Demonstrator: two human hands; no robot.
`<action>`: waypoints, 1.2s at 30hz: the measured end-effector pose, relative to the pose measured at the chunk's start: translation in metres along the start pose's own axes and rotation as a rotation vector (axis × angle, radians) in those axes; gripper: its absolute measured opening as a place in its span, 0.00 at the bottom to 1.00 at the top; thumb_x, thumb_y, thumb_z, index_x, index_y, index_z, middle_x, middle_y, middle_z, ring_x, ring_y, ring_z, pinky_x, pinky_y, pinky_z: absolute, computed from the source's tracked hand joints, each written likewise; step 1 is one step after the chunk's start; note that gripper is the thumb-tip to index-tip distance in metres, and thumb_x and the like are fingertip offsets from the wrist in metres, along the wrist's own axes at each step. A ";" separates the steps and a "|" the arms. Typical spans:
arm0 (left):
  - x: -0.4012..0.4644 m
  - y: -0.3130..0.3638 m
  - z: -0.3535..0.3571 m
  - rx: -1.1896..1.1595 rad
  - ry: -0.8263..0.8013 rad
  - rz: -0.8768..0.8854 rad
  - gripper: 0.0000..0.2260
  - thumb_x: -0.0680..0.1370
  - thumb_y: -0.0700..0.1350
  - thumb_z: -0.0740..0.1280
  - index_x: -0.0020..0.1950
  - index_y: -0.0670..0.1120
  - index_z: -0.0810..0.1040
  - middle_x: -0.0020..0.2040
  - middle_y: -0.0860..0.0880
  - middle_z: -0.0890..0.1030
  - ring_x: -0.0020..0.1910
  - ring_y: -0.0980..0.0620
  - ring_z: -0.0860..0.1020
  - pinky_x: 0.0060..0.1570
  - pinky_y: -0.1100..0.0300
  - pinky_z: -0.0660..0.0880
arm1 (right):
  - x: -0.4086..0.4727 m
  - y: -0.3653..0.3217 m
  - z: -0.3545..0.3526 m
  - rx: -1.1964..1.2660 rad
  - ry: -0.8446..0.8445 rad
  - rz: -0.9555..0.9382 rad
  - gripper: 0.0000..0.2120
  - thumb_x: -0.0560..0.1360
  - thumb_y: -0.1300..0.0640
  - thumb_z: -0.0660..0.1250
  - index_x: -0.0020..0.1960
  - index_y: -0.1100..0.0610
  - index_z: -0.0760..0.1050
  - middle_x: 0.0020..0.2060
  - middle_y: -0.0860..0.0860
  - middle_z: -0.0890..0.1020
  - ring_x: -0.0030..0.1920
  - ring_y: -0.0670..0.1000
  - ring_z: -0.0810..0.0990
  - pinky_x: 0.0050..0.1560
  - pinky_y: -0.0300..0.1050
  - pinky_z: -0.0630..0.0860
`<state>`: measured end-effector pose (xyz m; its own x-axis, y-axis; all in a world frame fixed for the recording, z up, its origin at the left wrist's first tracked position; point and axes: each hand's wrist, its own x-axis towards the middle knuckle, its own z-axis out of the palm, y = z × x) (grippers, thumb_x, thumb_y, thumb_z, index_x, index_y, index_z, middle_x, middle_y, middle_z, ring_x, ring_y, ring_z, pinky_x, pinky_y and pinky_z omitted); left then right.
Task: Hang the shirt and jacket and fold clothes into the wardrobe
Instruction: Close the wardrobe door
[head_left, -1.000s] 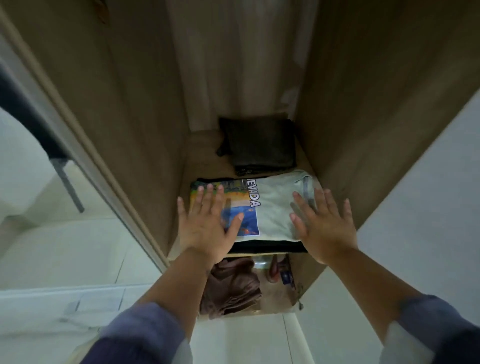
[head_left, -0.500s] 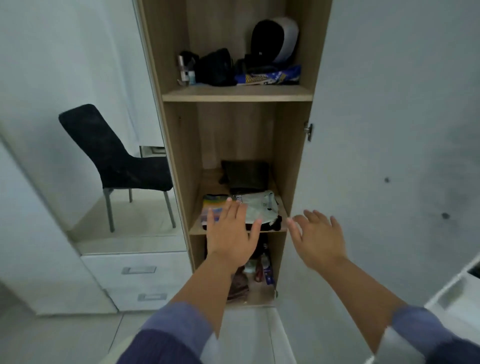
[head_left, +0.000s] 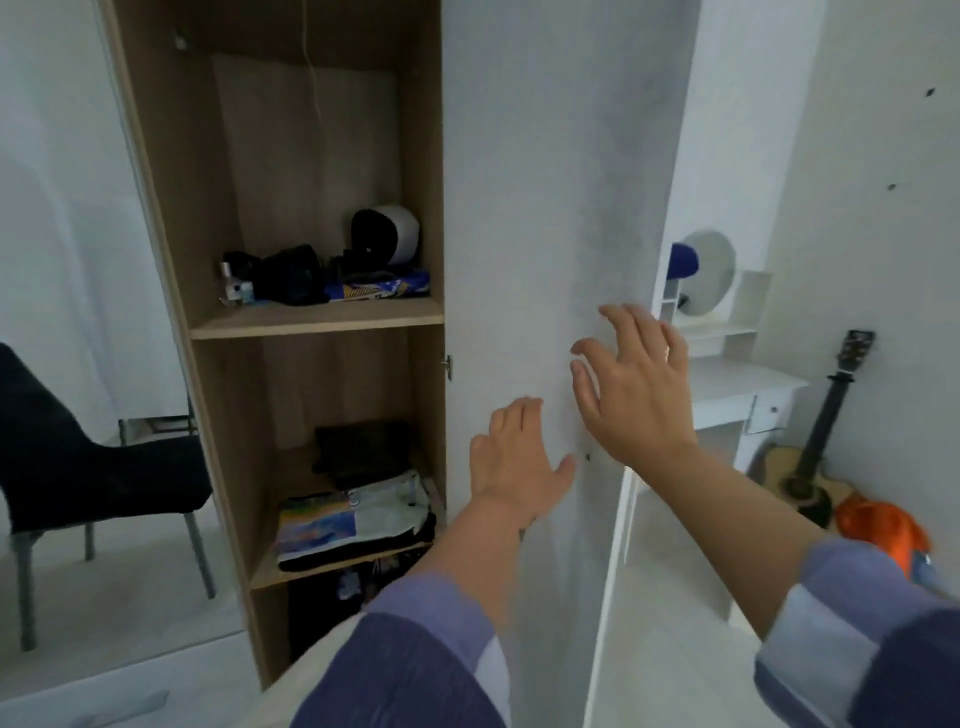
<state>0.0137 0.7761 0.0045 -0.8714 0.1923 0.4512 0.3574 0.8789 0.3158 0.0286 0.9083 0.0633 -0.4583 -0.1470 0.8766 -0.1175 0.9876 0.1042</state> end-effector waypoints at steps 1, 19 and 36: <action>0.005 0.012 0.001 -0.026 -0.008 0.015 0.36 0.76 0.63 0.60 0.77 0.48 0.50 0.78 0.50 0.52 0.75 0.50 0.53 0.70 0.48 0.60 | 0.002 0.008 -0.005 0.000 0.016 0.025 0.14 0.77 0.51 0.58 0.57 0.54 0.76 0.66 0.58 0.72 0.68 0.60 0.68 0.67 0.57 0.62; -0.010 0.011 0.003 -0.046 0.082 0.057 0.47 0.74 0.64 0.62 0.76 0.49 0.32 0.77 0.53 0.37 0.77 0.51 0.44 0.75 0.46 0.52 | 0.010 -0.030 -0.018 0.749 0.127 0.437 0.15 0.79 0.59 0.60 0.65 0.55 0.72 0.38 0.42 0.76 0.35 0.38 0.74 0.39 0.26 0.68; -0.080 -0.198 -0.114 0.597 0.418 -0.068 0.42 0.68 0.62 0.63 0.78 0.51 0.50 0.78 0.43 0.50 0.77 0.42 0.49 0.69 0.32 0.50 | 0.030 -0.203 0.080 0.571 -0.307 -0.240 0.37 0.77 0.39 0.58 0.76 0.39 0.38 0.77 0.53 0.36 0.77 0.58 0.39 0.73 0.62 0.44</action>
<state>0.0512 0.5365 0.0009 -0.6417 0.0513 0.7653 -0.0403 0.9941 -0.1004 -0.0320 0.6989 0.0307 -0.5808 -0.4497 0.6786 -0.6537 0.7544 -0.0595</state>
